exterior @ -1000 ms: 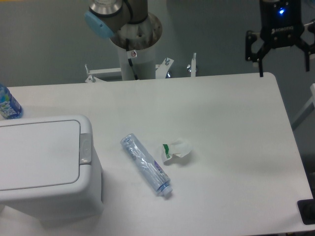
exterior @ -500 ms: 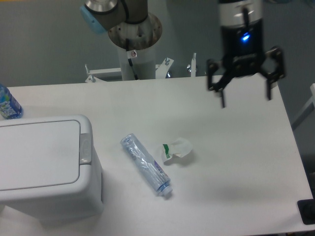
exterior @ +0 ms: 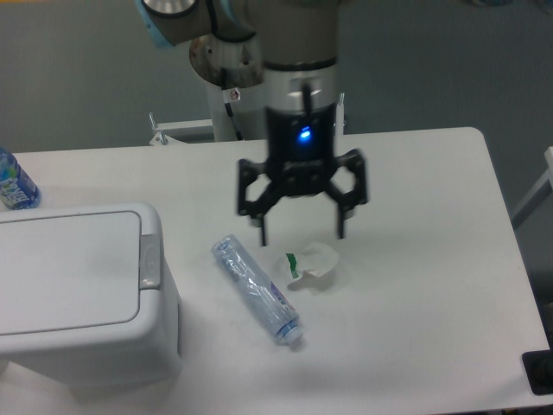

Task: Open the trash can
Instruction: 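Move the open gripper across the table toward the trash can lid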

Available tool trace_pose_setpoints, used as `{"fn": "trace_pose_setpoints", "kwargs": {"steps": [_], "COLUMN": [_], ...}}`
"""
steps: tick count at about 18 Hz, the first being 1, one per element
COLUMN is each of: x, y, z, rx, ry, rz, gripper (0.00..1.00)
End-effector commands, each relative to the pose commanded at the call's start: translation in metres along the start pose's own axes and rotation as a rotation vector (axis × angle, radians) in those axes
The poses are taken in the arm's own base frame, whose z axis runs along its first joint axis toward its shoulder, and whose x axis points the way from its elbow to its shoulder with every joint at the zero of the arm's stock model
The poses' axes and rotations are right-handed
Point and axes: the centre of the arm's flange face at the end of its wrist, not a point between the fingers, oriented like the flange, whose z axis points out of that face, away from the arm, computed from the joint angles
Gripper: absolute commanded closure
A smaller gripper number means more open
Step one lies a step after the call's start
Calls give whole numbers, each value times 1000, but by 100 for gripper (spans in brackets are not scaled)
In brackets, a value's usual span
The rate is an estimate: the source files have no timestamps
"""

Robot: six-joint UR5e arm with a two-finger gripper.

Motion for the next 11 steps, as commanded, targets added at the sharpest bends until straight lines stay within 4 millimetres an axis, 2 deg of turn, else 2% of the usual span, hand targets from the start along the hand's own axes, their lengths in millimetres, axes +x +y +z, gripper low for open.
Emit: {"fn": "trace_pose_setpoints", "kwargs": {"steps": [5, 8, 11], "x": [37, 51, 53], "y": [6, 7, 7], "z": [9, 12, 14], "rx": [-20, -24, -27], "ry": [36, 48, 53], "rz": [45, 58, 51], "gripper": [0, 0, 0]}}
